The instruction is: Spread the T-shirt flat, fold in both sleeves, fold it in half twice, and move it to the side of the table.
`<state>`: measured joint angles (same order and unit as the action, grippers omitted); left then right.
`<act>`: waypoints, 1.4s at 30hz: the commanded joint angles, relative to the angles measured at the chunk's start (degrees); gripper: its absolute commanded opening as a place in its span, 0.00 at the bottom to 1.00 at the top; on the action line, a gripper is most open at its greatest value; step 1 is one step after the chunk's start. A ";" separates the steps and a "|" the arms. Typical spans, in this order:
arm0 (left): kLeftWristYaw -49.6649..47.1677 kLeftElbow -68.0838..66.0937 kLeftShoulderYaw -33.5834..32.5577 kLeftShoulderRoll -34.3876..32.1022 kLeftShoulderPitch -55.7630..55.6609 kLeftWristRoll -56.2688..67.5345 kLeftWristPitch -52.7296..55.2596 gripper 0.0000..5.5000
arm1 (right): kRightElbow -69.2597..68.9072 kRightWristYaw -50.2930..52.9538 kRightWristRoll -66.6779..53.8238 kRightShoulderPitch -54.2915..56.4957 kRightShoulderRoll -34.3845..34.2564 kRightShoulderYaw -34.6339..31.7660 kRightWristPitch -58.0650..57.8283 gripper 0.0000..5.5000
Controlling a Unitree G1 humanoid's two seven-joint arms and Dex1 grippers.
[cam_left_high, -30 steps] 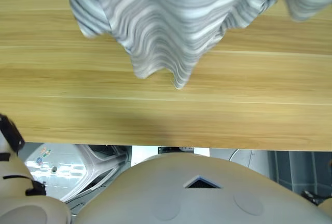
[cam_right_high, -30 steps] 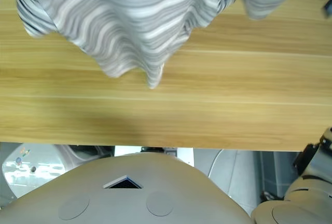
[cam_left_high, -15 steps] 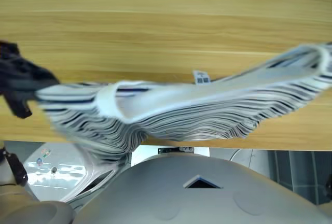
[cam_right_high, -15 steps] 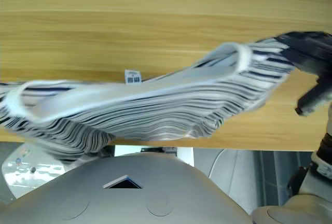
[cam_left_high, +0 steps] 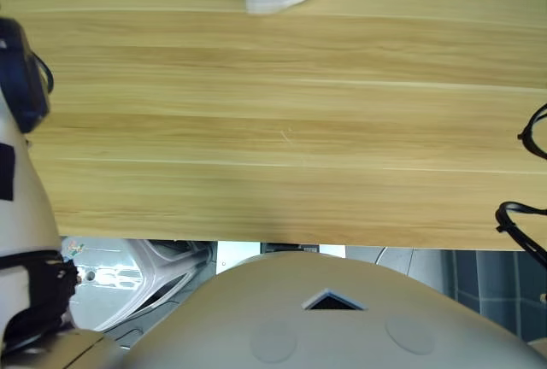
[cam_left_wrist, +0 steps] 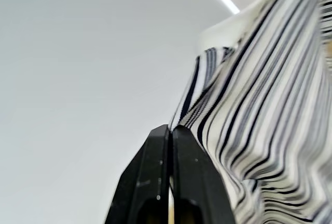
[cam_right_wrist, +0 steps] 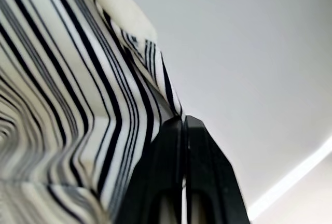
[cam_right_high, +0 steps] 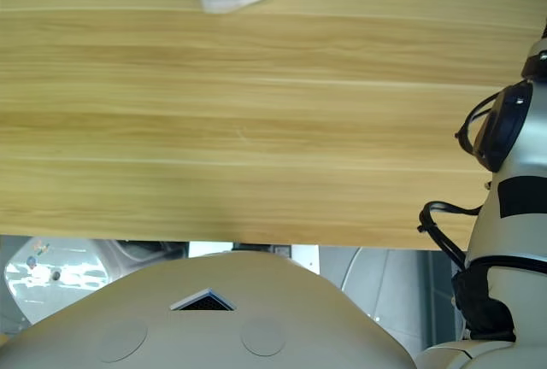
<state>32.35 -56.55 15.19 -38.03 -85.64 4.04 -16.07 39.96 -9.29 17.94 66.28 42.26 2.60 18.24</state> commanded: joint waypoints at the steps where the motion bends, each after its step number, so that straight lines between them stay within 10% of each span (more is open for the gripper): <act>1: -16.54 -4.28 -4.14 -13.33 2.80 -11.32 -26.07 0.01 | -3.47 11.47 12.51 -7.06 12.55 1.04 9.86 0.00; 5: 4.68 -2.87 15.95 -5.13 45.18 -17.38 -36.73 0.01 | -5.88 -13.67 7.97 -33.42 6.79 20.01 21.88 0.00; 11: 27.62 38.56 25.68 -19.13 68.16 7.78 -30.33 0.01 | -27.38 -32.80 -10.89 -46.89 18.33 23.75 24.65 0.00; 34: 41.73 44.75 12.13 -22.87 75.93 -0.60 -18.90 0.05 | -47.52 -51.29 -12.41 -67.22 21.33 21.15 15.96 0.00; 42: 42.93 44.38 10.22 -22.30 78.21 -1.51 -17.39 0.30 | -51.04 -53.93 -15.83 -69.90 22.06 18.59 12.64 0.29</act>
<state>74.85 -12.56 26.04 -60.21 -8.74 3.57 -34.30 -10.17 -62.57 3.33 -3.36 63.89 22.45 31.76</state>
